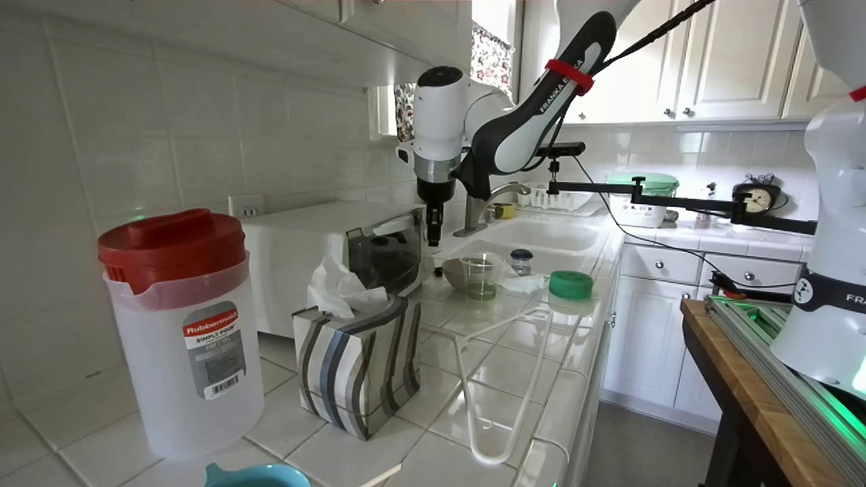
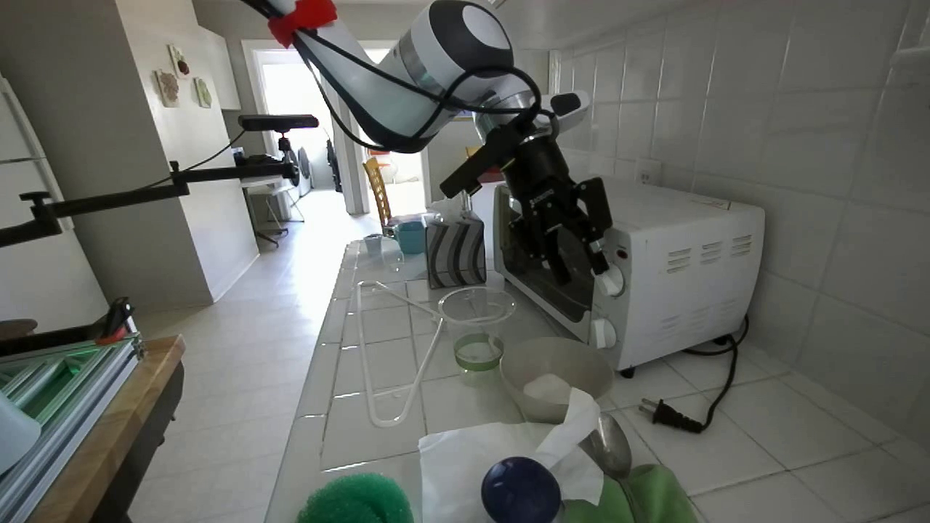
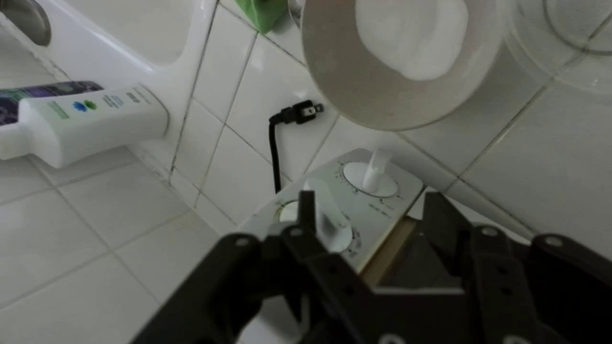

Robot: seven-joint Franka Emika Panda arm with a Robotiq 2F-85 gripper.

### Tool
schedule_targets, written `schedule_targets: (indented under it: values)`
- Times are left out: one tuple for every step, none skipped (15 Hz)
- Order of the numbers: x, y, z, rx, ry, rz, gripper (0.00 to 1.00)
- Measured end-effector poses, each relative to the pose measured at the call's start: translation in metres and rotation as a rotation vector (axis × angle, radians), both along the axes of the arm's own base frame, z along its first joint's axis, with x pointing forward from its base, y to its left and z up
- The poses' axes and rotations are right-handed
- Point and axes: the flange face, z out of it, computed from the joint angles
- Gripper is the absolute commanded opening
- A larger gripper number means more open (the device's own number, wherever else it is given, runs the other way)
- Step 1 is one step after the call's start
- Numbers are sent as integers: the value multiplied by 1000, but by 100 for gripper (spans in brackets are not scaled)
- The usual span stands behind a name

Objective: Turn the knob on the small oven

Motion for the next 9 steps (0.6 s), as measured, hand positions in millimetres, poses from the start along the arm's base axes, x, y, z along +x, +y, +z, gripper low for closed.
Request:
schedule_targets:
  values:
    - [0,0,0,0,0,1,61]
    - [0,0,0,0,0,2,63]
    - [0,1,0,0,0,3,63]
    - [0,1,1,0,-1,4,66]
    - [1,1,1,0,-2,5,65]
    - [1,1,1,0,-3,6,66]
    - [2,2,2,0,-4,7,65]
    - [3,2,3,0,-6,9,64]
    - [3,3,3,0,-7,10,61]
